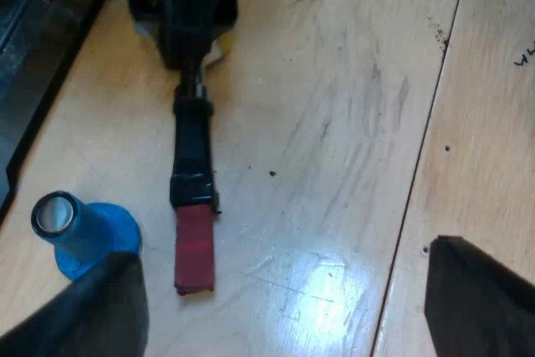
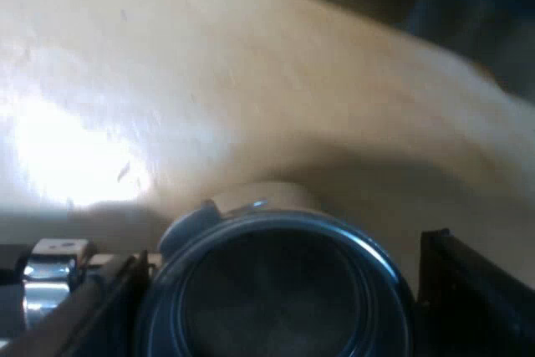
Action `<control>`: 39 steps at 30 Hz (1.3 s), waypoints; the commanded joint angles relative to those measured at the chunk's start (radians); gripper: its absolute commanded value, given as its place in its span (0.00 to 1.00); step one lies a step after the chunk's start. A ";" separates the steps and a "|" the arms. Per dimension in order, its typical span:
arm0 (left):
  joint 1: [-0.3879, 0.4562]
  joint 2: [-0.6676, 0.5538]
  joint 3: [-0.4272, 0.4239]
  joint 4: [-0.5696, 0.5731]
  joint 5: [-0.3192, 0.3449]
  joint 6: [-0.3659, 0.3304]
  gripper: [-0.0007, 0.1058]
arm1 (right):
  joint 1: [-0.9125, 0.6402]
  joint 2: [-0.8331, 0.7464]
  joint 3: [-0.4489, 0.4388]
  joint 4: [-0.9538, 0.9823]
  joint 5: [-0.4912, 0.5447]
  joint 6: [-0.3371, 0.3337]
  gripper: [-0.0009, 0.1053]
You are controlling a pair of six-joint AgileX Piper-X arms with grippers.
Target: Put the handle in the coffee machine
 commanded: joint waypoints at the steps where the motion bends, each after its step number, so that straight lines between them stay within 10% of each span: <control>1: 0.001 -0.003 0.003 -0.020 0.000 0.002 0.66 | 0.002 -0.079 -0.006 0.077 -0.027 0.030 0.01; 39: 0.001 -0.003 0.185 -0.213 0.099 0.158 0.66 | 0.119 -0.338 -0.006 0.225 -0.031 0.256 0.01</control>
